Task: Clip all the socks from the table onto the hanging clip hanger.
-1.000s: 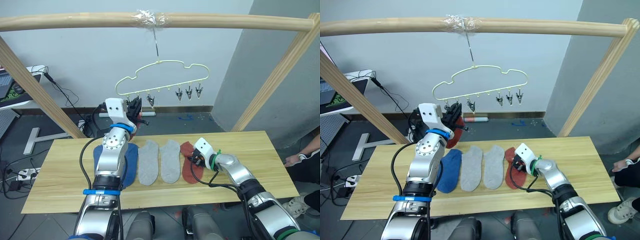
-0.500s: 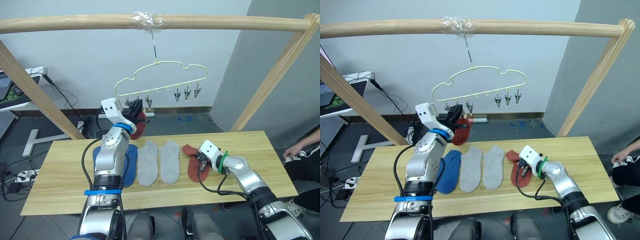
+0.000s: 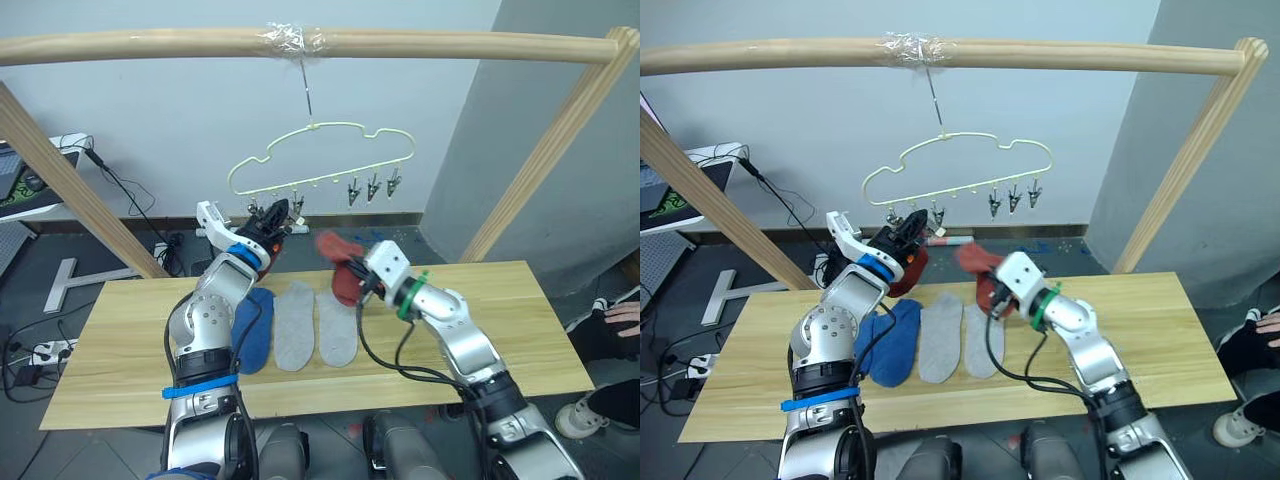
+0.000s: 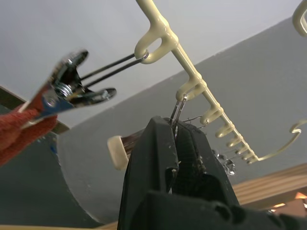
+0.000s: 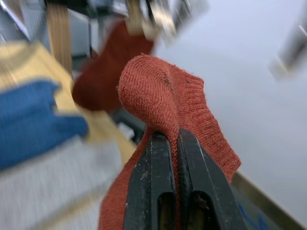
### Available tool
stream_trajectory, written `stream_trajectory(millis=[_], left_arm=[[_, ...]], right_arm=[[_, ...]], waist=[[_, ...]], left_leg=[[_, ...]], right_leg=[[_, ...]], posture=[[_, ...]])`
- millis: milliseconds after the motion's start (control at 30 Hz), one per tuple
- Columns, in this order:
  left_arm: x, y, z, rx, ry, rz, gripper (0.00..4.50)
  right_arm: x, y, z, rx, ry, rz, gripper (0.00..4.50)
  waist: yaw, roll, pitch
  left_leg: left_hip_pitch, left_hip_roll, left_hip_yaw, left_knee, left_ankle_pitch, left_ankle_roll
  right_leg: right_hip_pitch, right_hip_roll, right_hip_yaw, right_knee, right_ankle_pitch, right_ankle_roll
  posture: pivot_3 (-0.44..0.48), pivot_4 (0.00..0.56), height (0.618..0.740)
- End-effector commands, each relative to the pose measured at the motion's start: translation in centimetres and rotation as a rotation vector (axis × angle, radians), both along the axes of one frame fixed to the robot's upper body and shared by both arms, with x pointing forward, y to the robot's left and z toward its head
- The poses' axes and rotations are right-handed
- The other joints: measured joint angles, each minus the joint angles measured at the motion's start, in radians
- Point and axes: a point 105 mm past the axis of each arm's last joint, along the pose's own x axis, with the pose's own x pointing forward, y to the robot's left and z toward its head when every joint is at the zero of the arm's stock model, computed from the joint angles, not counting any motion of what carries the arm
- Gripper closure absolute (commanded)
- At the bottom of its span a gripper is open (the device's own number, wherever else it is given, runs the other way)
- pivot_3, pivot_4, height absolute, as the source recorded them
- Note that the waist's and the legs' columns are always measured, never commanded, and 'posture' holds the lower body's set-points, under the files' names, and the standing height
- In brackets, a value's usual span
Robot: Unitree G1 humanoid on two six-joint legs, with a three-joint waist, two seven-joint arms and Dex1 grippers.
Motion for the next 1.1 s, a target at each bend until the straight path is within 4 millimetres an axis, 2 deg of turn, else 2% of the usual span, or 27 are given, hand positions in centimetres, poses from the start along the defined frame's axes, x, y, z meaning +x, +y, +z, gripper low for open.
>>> stream_trajectory(millis=[33, 200, 400, 767, 833, 1100], left_arm=[[-0.4, -0.2, 0.4, -0.008, -0.006, -0.013, 4.5], [-0.7, -0.6, 0.6, -0.008, -0.009, -0.04, 4.5], [-0.9, -0.2, 0.5, -0.007, -0.007, -0.023, 4.5], [-1.0, -0.3, 0.4, -0.003, -0.011, -0.021, 4.5], [-1.1, -0.4, 0.8, -0.003, -0.031, -0.029, 3.81], [-1.2, -0.2, 1.1, -0.017, -0.041, -0.04, 1.54]], right_arm=[[0.2, 0.8, 0.7, 0.014, -0.017, 0.013, 4.49], [0.5, 1.4, 1.0, 0.022, -0.023, 0.022, 4.49], [1.2, 2.1, 2.3, 0.068, -0.031, 0.031, 4.49], [0.9, 2.4, 3.1, 0.078, -0.045, 0.052, 4.49], [0.9, 2.6, 3.2, 0.08, -0.043, 0.056, 4.5], [0.7, 2.9, 3.1, 0.089, -0.019, 0.072, 4.5]], waist=[[0.002, 0.0, 0.0], [0.002, 0.0, 0.0], [0.002, 0.0, 0.0], [0.002, 0.0, 0.0], [0.002, 0.0, 0.0], [0.002, 0.0, 0.0]], left_leg=[[0.0, 0.0, 0.0, 0.0, 0.0, 0.0], [-0.001, 0.0, 0.001, 0.0, 0.0, 0.0], [-0.001, 0.0, 0.001, 0.0, 0.0, 0.0], [-0.001, 0.0, 0.001, -0.001, -0.001, -0.001], [-0.001, 0.0, 0.0, -0.001, -0.001, -0.001], [-0.007, 0.0, 0.0, -0.001, -0.001, -0.001]], right_leg=[[0.0, 0.0, 0.0, 0.0, 0.0, 0.0], [0.0, -0.002, 0.0, -0.002, 0.0, 0.0], [0.0, -0.002, 0.0, -0.002, 0.0, 0.0], [0.0, -0.002, 0.0, -0.003, 0.0, 0.0], [0.0, -0.002, 0.0, -0.003, 0.0, 0.0], [-0.006, -0.002, 0.0, -0.003, 0.0, 0.0]], posture=[[0.014, 0.176, 0.74], [0.023, 0.174, 0.74], [0.033, 0.179, 0.74], [0.033, 0.181, 0.74], [0.028, 0.184, 0.74], [0.023, 0.187, 0.74]])
